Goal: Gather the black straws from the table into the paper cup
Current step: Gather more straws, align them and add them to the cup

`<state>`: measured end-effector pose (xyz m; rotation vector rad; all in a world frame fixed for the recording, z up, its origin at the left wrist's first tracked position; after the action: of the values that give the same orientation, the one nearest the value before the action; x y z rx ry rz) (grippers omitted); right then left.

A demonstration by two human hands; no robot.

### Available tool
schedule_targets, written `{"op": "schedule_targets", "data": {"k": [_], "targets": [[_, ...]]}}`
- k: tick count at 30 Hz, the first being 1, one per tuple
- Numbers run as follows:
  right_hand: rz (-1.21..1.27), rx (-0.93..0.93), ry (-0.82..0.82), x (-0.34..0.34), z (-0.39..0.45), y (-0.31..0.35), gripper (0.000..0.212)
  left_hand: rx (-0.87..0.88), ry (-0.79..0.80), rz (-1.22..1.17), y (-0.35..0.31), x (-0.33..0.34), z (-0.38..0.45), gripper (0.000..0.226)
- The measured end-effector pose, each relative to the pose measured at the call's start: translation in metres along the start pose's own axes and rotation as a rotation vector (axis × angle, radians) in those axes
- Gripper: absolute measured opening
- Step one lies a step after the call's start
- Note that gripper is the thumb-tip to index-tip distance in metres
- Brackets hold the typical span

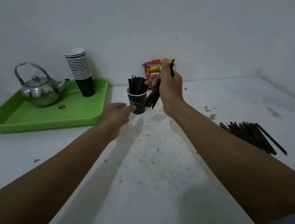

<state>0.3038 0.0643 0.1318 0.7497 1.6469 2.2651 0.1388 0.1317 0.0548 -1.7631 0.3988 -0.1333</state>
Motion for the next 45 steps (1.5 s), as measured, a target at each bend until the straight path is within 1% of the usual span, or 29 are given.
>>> {"op": "schedule_targets", "data": {"k": [2,5,8,10,12,14,15,18,23,27,30,33,34,36,38,42,45], "targets": [[-0.024,0.0,-0.027,0.011,0.019,-0.002,0.061,0.117,-0.027,0.118,-0.011,-0.006,0.012,0.074],[-0.073,-0.026,-0.043,0.022,0.042,-0.007,0.053,0.234,0.02,0.241,-0.02,-0.004,0.029,0.095],[-0.094,-0.043,-0.033,0.029,0.059,-0.016,0.051,0.241,0.092,0.274,-0.016,-0.002,0.049,0.108],[-0.107,-0.039,-0.038,0.03,0.067,-0.024,0.05,0.234,0.144,0.245,-0.011,-0.002,0.059,0.111],[-0.132,-0.03,-0.047,0.03,0.072,-0.03,0.051,0.254,0.205,0.198,-0.008,0.0,0.068,0.104],[-0.168,-0.019,-0.044,0.03,0.076,-0.037,0.053,0.294,0.252,0.178,-0.007,0.003,0.07,0.077],[-0.194,-0.019,-0.038,0.03,0.077,-0.04,0.053,0.313,0.262,0.185,-0.007,0.005,0.07,0.068],[-0.262,-0.029,-0.015,0.033,0.08,-0.048,0.051,0.358,0.255,0.202,-0.006,0.007,0.071,0.056],[-0.364,-0.034,0.008,0.033,0.072,-0.059,0.037,0.388,0.219,0.215,-0.001,0.008,0.073,0.059],[-0.345,-0.047,0.019,0.032,0.064,-0.058,0.029,0.416,0.162,0.249,0.001,0.009,0.072,0.062],[-0.376,-0.102,-0.032,0.027,0.062,-0.053,0.046,0.438,0.117,0.278,0.0,0.01,0.069,0.062],[-0.481,-0.259,-0.047,0.022,0.06,-0.043,0.058,0.44,0.098,0.286,0.003,0.01,0.068,0.062],[-0.526,-0.311,-0.027,0.022,0.059,-0.041,0.058,0.439,0.09,0.29,0.003,0.011,0.068,0.062],[-0.628,-0.399,0.036,0.025,0.058,-0.038,0.049,0.448,0.068,0.297,0.004,0.011,0.068,0.062],[-0.725,-0.439,0.105,0.028,0.057,-0.04,0.04,0.457,0.05,0.303,0.005,0.013,0.068,0.061],[-0.894,-0.395,0.22,0.028,0.054,-0.05,0.042,0.471,0.031,0.316,0.005,0.014,0.068,0.063],[-0.976,-0.348,0.298,0.025,0.049,-0.054,0.046,0.477,0.023,0.327,0.004,0.015,0.067,0.062]]}}
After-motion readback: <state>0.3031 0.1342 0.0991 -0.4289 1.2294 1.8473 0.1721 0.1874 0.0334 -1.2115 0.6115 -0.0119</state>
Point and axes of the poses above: each hand's wrist, its own z-axis towards the middle knuckle, its own x-axis out of the palm, y = z × x, the point moved 5 cm from there along z, towards the middle knuckle, and after that the axes turned 5 degrees about y, right-handed, at the moved point
